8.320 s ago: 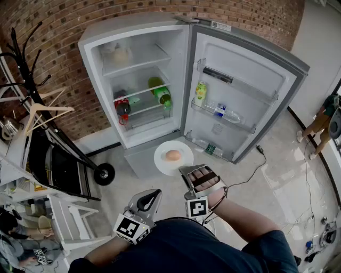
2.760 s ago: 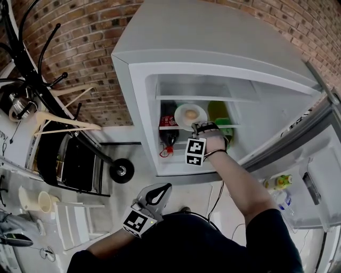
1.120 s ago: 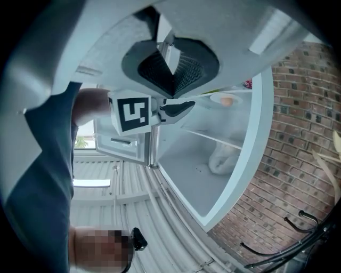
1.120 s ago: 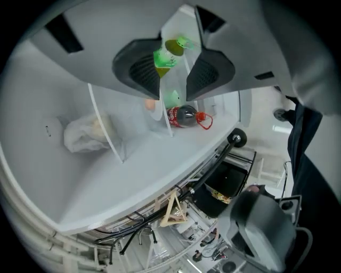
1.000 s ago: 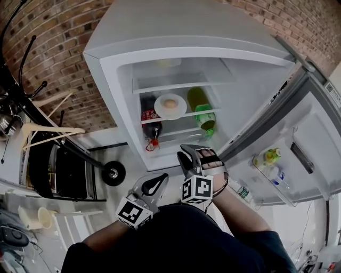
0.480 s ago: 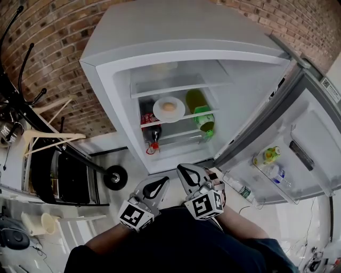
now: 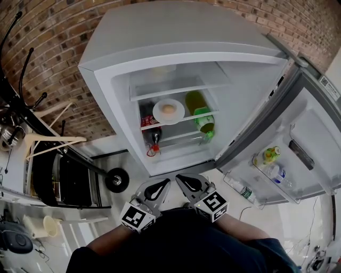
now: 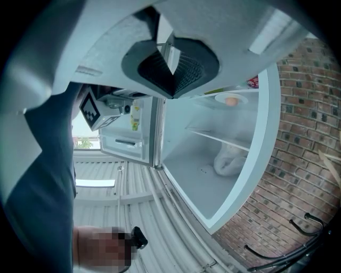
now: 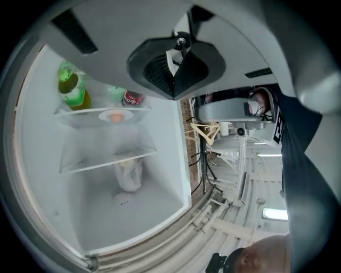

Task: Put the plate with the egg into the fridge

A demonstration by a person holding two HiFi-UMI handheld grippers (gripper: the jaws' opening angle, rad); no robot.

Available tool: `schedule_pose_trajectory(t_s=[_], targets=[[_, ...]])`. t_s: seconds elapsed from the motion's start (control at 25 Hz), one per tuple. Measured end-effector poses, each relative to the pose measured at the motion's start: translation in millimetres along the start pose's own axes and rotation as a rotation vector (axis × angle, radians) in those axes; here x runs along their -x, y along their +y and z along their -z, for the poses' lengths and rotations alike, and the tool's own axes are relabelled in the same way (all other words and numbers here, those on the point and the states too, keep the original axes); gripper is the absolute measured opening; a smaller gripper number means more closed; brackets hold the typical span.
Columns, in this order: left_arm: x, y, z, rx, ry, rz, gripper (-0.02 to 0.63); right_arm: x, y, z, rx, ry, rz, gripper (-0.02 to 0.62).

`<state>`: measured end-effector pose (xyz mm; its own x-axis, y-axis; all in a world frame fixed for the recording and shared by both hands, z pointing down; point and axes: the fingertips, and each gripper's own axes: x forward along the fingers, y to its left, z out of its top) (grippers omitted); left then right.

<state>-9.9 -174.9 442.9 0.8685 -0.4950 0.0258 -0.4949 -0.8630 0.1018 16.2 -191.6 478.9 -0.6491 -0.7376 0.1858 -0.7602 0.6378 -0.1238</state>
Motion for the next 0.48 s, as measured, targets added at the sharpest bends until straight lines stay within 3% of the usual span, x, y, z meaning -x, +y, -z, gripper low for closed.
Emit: schedule_pose_trajectory(t_s=[0.2, 0.48], targets=[[-2.8, -2.0, 1.8, 0.006, 0.005, 0.008, 0.005, 1.6, -3.5, 1.5, -0.033, -0.010, -0.005, 0.011], [-4.3, -3.7, 4.6, -0.022, 0.012, 0.012, 0.006, 2.7, 3.8, 0.6, 0.001, -0.015, -0.032, 0.011]])
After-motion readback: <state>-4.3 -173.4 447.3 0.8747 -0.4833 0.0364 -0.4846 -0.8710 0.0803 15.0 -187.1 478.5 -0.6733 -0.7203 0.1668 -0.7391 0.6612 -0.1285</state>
